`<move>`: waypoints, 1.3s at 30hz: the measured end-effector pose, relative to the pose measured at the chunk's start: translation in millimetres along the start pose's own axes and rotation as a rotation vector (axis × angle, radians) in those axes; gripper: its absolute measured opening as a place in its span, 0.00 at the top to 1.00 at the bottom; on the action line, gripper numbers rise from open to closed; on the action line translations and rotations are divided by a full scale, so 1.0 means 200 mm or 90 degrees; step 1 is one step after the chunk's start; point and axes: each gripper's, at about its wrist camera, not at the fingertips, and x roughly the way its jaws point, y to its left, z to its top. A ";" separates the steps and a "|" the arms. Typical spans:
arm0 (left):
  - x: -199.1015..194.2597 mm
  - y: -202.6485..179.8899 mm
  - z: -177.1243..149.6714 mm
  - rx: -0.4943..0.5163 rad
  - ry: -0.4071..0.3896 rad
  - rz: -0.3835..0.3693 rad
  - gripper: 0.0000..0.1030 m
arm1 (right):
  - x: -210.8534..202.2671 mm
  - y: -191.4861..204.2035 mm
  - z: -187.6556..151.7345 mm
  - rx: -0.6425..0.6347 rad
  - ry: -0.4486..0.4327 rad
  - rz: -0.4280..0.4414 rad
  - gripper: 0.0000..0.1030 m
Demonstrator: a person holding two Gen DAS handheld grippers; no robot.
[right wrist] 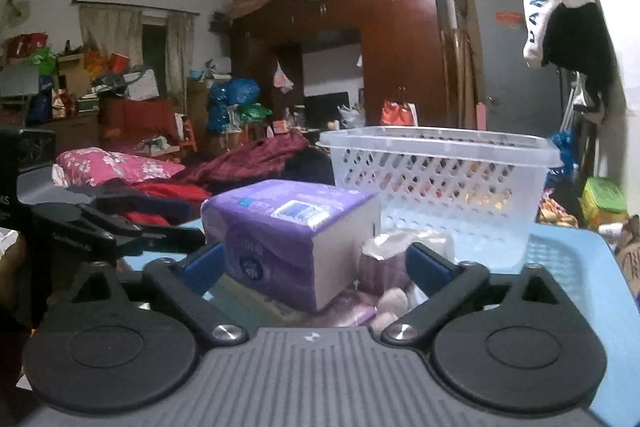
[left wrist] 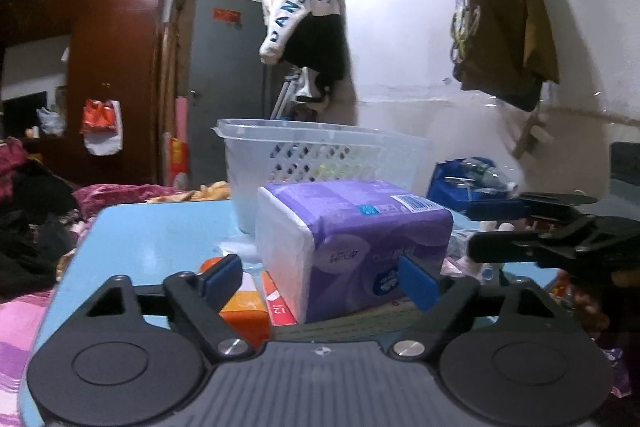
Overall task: Organize objects
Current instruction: 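Close the right tool on the purple tissue pack, then lift the tissue pack with the right tool and drop it into the white basket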
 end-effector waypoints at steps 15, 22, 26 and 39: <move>0.09 0.03 -0.05 0.021 -0.017 -0.046 0.43 | 0.10 0.05 -0.02 -0.100 0.031 0.017 0.37; -0.02 -0.02 0.03 0.047 -0.061 -0.055 0.47 | -0.04 0.04 0.02 -0.087 0.003 0.023 0.41; -0.06 -0.06 0.20 0.062 -0.090 -0.070 0.47 | -0.13 0.04 0.12 -0.101 -0.024 0.021 0.43; 0.63 0.01 0.86 0.030 -0.010 -0.107 0.48 | -0.01 -0.38 0.75 -0.085 -0.008 -0.041 0.45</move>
